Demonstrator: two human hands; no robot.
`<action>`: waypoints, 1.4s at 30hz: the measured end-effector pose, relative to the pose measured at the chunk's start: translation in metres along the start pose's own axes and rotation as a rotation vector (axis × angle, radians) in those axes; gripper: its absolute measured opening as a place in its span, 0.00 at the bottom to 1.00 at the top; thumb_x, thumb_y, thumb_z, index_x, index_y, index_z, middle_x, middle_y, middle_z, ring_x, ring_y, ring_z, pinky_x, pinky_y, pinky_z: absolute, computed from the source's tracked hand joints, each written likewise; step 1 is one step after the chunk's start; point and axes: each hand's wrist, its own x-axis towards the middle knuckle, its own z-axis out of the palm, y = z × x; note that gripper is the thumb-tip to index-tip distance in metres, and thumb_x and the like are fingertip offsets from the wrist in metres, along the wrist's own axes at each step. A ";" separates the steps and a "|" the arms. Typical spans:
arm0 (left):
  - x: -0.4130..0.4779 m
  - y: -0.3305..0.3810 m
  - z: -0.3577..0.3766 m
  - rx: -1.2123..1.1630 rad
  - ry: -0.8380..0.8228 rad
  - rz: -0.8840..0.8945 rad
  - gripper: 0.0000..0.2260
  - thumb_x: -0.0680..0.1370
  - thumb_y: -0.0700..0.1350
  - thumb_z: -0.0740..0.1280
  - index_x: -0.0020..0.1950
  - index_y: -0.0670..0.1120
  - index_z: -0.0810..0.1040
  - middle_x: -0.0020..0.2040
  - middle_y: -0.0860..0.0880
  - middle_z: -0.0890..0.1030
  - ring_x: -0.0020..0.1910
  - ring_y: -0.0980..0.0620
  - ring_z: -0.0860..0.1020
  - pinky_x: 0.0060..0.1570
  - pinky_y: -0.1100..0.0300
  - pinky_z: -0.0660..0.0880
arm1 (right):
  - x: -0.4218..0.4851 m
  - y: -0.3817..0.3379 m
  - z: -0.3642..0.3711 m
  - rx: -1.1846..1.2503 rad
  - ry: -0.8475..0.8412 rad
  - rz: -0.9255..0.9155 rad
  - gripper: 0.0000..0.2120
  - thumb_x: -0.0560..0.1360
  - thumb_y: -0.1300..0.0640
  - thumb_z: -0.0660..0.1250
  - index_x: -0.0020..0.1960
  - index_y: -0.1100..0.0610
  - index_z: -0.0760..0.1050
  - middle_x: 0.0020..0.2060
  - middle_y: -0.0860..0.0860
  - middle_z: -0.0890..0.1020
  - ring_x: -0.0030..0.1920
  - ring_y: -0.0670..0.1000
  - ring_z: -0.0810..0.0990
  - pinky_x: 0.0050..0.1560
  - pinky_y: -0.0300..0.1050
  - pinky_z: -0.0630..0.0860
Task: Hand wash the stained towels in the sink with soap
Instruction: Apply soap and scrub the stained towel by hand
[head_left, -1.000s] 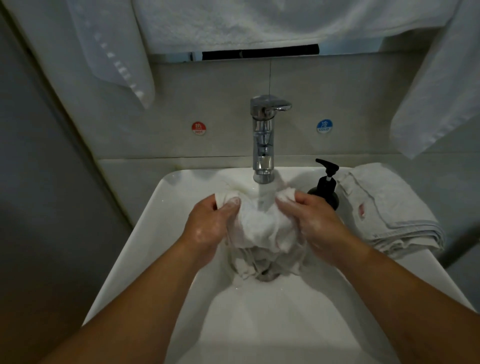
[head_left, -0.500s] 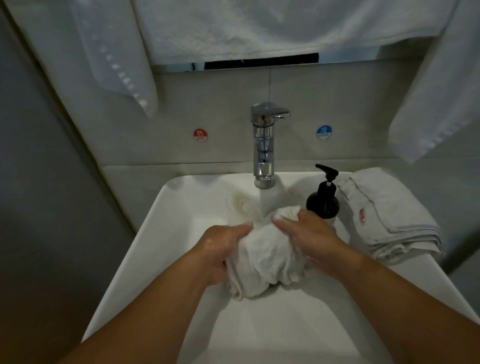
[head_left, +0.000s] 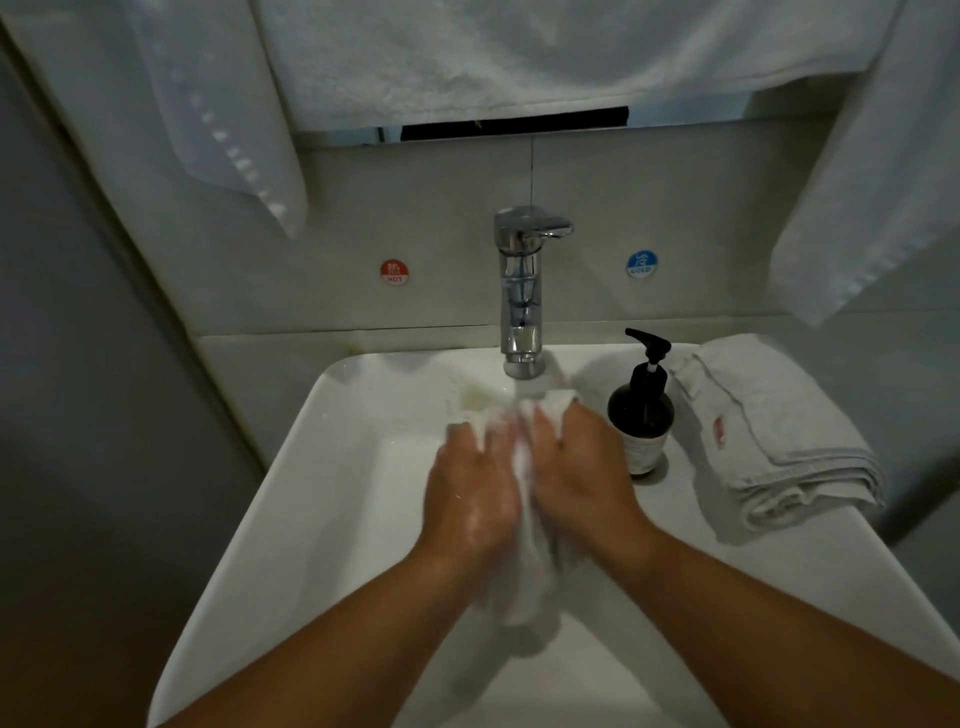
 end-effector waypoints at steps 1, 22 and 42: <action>-0.004 0.002 0.001 0.038 -0.030 0.053 0.21 0.83 0.63 0.56 0.58 0.47 0.77 0.53 0.48 0.82 0.53 0.46 0.81 0.59 0.50 0.76 | 0.006 0.006 -0.003 0.021 0.018 0.044 0.17 0.84 0.47 0.58 0.48 0.57 0.79 0.40 0.50 0.82 0.43 0.51 0.83 0.41 0.39 0.74; -0.007 0.000 0.003 0.242 -0.098 0.212 0.14 0.85 0.51 0.57 0.58 0.43 0.76 0.52 0.45 0.81 0.53 0.44 0.80 0.55 0.52 0.75 | 0.012 0.010 -0.010 -0.043 -0.036 0.127 0.18 0.84 0.47 0.57 0.47 0.59 0.78 0.44 0.55 0.83 0.49 0.58 0.82 0.47 0.47 0.75; -0.004 -0.007 0.007 0.137 -0.107 0.123 0.17 0.83 0.57 0.59 0.53 0.46 0.79 0.50 0.46 0.83 0.51 0.47 0.81 0.55 0.52 0.78 | 0.018 0.009 -0.015 -0.123 -0.078 0.164 0.19 0.84 0.47 0.59 0.53 0.61 0.81 0.48 0.55 0.83 0.52 0.57 0.81 0.46 0.44 0.69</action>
